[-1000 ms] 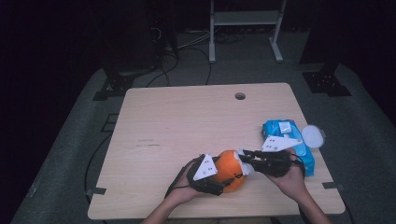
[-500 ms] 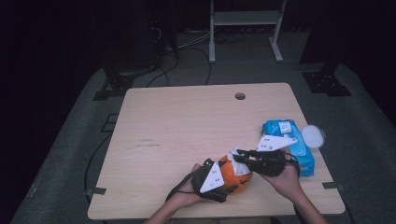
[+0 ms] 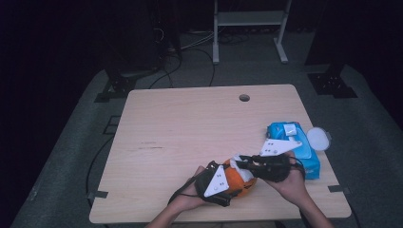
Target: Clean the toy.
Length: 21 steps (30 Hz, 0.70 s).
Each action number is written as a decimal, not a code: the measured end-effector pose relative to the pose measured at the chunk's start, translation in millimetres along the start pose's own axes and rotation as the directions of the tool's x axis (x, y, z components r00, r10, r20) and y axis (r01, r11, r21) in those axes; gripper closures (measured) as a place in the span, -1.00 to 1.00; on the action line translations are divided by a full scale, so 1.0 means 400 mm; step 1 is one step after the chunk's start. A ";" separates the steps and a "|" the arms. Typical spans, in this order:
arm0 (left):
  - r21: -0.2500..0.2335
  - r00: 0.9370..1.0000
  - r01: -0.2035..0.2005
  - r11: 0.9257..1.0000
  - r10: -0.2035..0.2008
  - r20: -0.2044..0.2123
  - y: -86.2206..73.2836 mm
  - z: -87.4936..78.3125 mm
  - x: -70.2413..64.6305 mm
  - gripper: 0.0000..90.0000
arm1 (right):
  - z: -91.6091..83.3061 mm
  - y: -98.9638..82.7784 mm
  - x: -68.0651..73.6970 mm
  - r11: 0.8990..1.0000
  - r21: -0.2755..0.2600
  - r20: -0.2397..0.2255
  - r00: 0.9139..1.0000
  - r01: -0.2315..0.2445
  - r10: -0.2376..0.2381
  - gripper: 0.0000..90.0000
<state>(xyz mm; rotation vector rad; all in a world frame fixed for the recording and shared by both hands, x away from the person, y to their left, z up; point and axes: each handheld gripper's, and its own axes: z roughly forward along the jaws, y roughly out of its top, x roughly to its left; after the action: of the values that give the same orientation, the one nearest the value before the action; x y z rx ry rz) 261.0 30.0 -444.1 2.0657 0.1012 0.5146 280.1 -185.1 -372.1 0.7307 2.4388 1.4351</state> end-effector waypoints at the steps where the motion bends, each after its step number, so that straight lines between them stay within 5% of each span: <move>1: 0.002 1.000 -0.016 1.000 0.016 -0.003 0.002 0.001 -0.004 -0.54 | 0.007 0.005 0.010 1.000 0.004 -0.002 1.000 0.018 -0.018 0.71; 3: 0.005 1.000 -0.016 1.000 0.016 -0.007 0.002 -0.001 -0.005 -0.54 | 0.015 0.007 0.016 0.999 0.010 0.006 0.999 0.036 -0.036 0.71; 7: 0.002 1.000 -0.008 1.000 0.008 -0.003 -0.002 -0.002 0.001 -0.54 | 0.007 -0.010 -0.025 1.000 0.005 0.020 1.000 -0.022 0.022 0.71; 12: -0.016 0.998 0.055 0.998 -0.055 0.004 -0.012 -0.005 0.018 -0.54 | -0.017 -0.039 -0.072 0.997 0.007 0.056 0.995 -0.079 0.078 0.71; 15: -0.034 0.988 0.157 0.987 -0.157 0.013 -0.027 -0.011 0.044 -0.54 | -0.025 -0.049 -0.085 0.995 0.013 0.067 0.993 -0.095 0.094 0.71; 21: -0.029 0.967 0.255 0.966 -0.255 0.011 -0.042 -0.018 0.072 -0.54 | -0.018 -0.035 -0.056 0.998 0.016 0.059 0.997 -0.059 0.058 0.71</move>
<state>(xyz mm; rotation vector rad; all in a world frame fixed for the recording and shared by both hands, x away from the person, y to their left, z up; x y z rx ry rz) 286.6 52.7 -445.8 1.9879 0.3482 0.3471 291.8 -207.6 -382.1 0.8433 2.4080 1.3936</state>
